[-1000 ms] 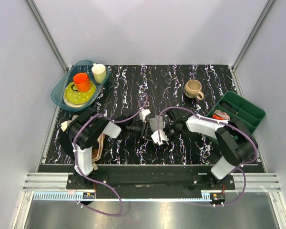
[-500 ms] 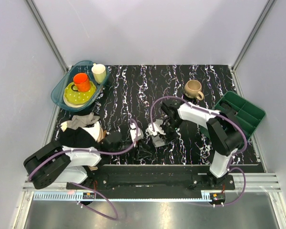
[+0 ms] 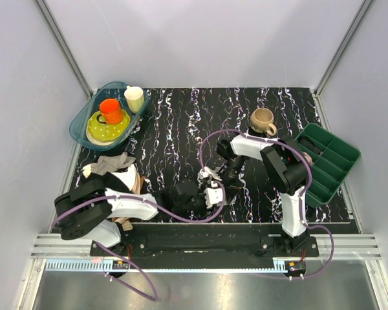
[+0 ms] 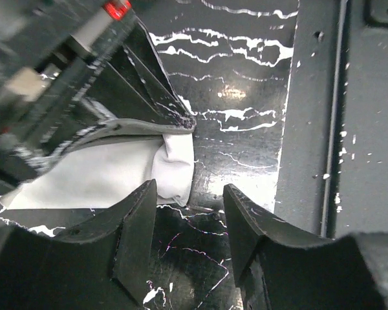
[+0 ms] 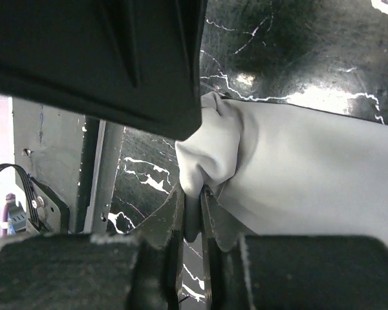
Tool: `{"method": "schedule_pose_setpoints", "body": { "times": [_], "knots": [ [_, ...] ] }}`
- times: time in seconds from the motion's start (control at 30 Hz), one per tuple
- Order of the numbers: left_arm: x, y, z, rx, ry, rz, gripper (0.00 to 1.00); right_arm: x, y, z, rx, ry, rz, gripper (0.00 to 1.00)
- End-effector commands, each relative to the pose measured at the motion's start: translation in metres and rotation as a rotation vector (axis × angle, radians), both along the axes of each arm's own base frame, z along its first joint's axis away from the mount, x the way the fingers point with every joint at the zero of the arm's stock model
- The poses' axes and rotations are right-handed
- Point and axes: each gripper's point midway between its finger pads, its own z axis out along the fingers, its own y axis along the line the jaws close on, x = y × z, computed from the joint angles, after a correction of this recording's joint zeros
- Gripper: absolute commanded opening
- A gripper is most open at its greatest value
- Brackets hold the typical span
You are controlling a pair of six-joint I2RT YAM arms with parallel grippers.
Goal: Roll the underwear
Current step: Roll the underwear to the center of the board.
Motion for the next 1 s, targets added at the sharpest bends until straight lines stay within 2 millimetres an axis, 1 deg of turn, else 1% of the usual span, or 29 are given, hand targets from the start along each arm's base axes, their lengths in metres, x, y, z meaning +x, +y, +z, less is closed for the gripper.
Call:
{"method": "schedule_pose_setpoints", "body": {
  "times": [0.0, 0.03, 0.07, 0.1, 0.13, 0.17, 0.23, 0.37, 0.43, 0.47, 0.5, 0.53, 0.57, 0.6, 0.63, 0.67, 0.73, 0.77, 0.8, 0.83, 0.87, 0.9, 0.93, 0.97],
  "knots": [
    [0.015, -0.010, -0.003, 0.078, -0.115, 0.016, 0.49, 0.001, -0.001, 0.007, 0.000, 0.049, -0.043, 0.15],
    [0.019, -0.010, -0.005, 0.097, -0.133, 0.031, 0.49, 0.002, -0.001, 0.006, 0.001, 0.048, -0.041, 0.16],
    [0.020, -0.010, -0.011, 0.120, -0.133, 0.035, 0.49, 0.002, -0.002, 0.005, -0.003, 0.053, -0.045, 0.16],
    [0.022, -0.012, -0.013, 0.129, -0.138, 0.038, 0.49, 0.002, -0.002, 0.004, -0.004, 0.053, -0.044, 0.16],
    [0.027, -0.015, -0.011, 0.133, -0.152, 0.051, 0.49, 0.002, -0.002, 0.004, -0.008, 0.054, -0.047, 0.17],
    [0.027, -0.015, -0.018, 0.157, -0.146, 0.051, 0.49, 0.003, -0.002, 0.003, -0.006, 0.052, -0.049, 0.17],
    [0.029, -0.020, -0.019, 0.166, -0.154, 0.048, 0.49, 0.004, -0.002, 0.003, -0.008, 0.052, -0.056, 0.17],
    [0.028, -0.022, -0.026, 0.182, -0.142, 0.042, 0.49, 0.005, -0.002, 0.003, -0.004, 0.048, -0.064, 0.19],
    [0.027, -0.023, -0.029, 0.187, -0.132, 0.045, 0.46, 0.006, -0.002, 0.003, -0.001, 0.045, -0.070, 0.21],
    [0.027, -0.023, -0.031, 0.194, -0.125, 0.041, 0.43, 0.006, -0.002, 0.004, 0.001, 0.044, -0.072, 0.21],
    [0.024, -0.024, -0.034, 0.197, -0.111, 0.029, 0.31, 0.007, -0.002, 0.004, 0.006, 0.042, -0.080, 0.22],
    [0.021, -0.023, -0.037, 0.210, -0.090, 0.020, 0.24, 0.008, -0.002, 0.005, 0.011, 0.043, -0.091, 0.24],
    [0.019, -0.022, -0.041, 0.223, -0.075, 0.016, 0.14, 0.009, -0.002, 0.007, 0.019, 0.042, -0.097, 0.26],
    [0.017, -0.023, -0.041, 0.223, -0.055, 0.020, 0.02, 0.010, 0.001, 0.010, 0.038, 0.046, -0.112, 0.27],
    [0.016, -0.020, -0.046, 0.238, -0.036, 0.026, 0.00, 0.015, -0.002, 0.013, 0.052, 0.047, -0.140, 0.29],
    [0.015, -0.019, -0.046, 0.241, -0.026, 0.031, 0.00, 0.018, 0.001, 0.020, 0.091, 0.047, -0.169, 0.33],
    [0.014, -0.014, -0.051, 0.233, 0.042, 0.057, 0.00, 0.026, 0.000, 0.028, 0.133, 0.035, -0.212, 0.37],
    [0.013, -0.012, -0.052, 0.224, 0.075, 0.060, 0.00, 0.036, -0.005, 0.036, 0.164, 0.014, -0.259, 0.41],
    [0.017, -0.005, -0.055, 0.211, 0.136, 0.095, 0.00, 0.042, -0.007, 0.039, 0.182, -0.006, -0.280, 0.42],
    [0.011, -0.007, -0.050, 0.175, 0.182, 0.063, 0.00, 0.048, -0.012, 0.043, 0.198, -0.024, -0.306, 0.43],
    [0.011, -0.006, -0.049, 0.156, 0.216, 0.060, 0.00, 0.058, -0.019, 0.052, 0.220, -0.058, -0.347, 0.44],
    [0.018, -0.001, -0.049, 0.138, 0.271, 0.091, 0.00, 0.063, -0.025, 0.055, 0.233, -0.081, -0.367, 0.47],
    [0.012, -0.001, -0.046, 0.114, 0.327, 0.051, 0.00, 0.068, -0.029, 0.059, 0.241, -0.106, -0.382, 0.48],
    [0.012, 0.000, -0.045, 0.101, 0.364, 0.043, 0.00, 0.073, -0.033, 0.067, 0.253, -0.144, -0.396, 0.48]
  ]
}}
